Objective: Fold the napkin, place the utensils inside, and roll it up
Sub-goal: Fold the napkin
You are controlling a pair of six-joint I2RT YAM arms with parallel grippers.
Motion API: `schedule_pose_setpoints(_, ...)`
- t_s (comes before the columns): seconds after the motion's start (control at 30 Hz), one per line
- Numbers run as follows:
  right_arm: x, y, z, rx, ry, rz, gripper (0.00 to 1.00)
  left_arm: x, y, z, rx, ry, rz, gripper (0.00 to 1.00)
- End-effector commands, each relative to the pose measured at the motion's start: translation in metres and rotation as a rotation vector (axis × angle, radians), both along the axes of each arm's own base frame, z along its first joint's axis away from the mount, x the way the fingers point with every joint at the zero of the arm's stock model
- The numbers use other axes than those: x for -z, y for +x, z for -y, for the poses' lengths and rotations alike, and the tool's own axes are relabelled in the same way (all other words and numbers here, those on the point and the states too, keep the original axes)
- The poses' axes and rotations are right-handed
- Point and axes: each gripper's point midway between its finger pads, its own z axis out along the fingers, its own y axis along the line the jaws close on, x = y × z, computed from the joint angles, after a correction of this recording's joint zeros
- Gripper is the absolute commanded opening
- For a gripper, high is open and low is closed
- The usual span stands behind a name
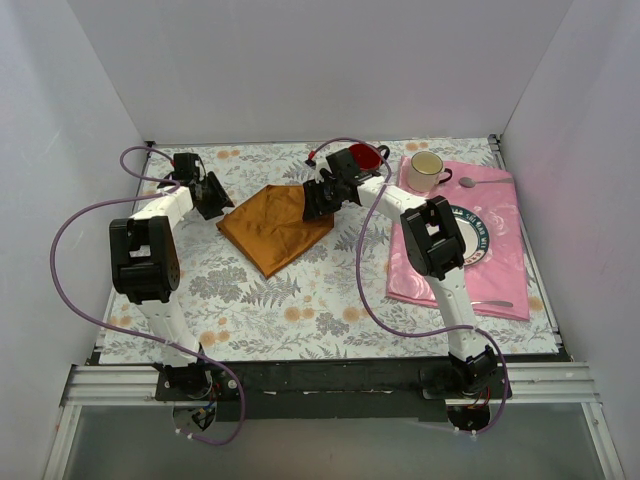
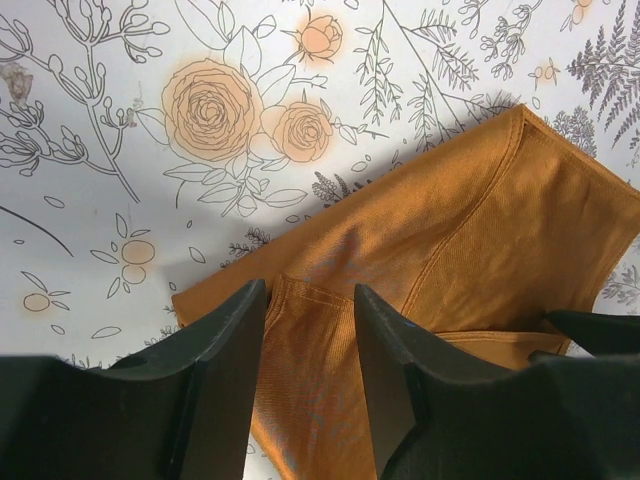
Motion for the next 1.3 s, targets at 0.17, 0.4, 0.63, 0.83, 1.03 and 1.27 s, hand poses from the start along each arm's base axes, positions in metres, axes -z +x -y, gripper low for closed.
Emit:
schedule_pose_setpoints(0.17,-0.022,0.012,-0.007,-0.015,0.034,0.052,0.56,-0.012,0.002,0.006,0.030,0.010,0.021,0.31)
schedule_pose_setpoints(0.4,-0.026,0.014,-0.008,-0.018,0.036,0.064,0.57,-0.008,0.000,0.004,0.024,0.045,0.001,0.38)
schedule_pose_setpoints(0.63,-0.023,0.012,-0.008,-0.020,0.035,0.054,0.57,-0.024,-0.007,-0.005,-0.021,0.102,0.054,0.43)
schedule_pose_setpoints(0.83,-0.018,0.011,-0.008,-0.020,0.035,0.042,0.57,-0.017,-0.007,-0.006,-0.024,0.106,0.048,0.48)
schedule_pose_setpoints(1.03,-0.017,0.010,-0.009,-0.023,0.039,0.038,0.57,-0.010,-0.003,-0.004,-0.011,0.101,0.029,0.43)
schedule_pose_setpoints(1.27,-0.014,0.010,-0.010,-0.024,0.044,0.029,0.57,0.001,-0.005,-0.003,0.002,0.101,0.005,0.35)
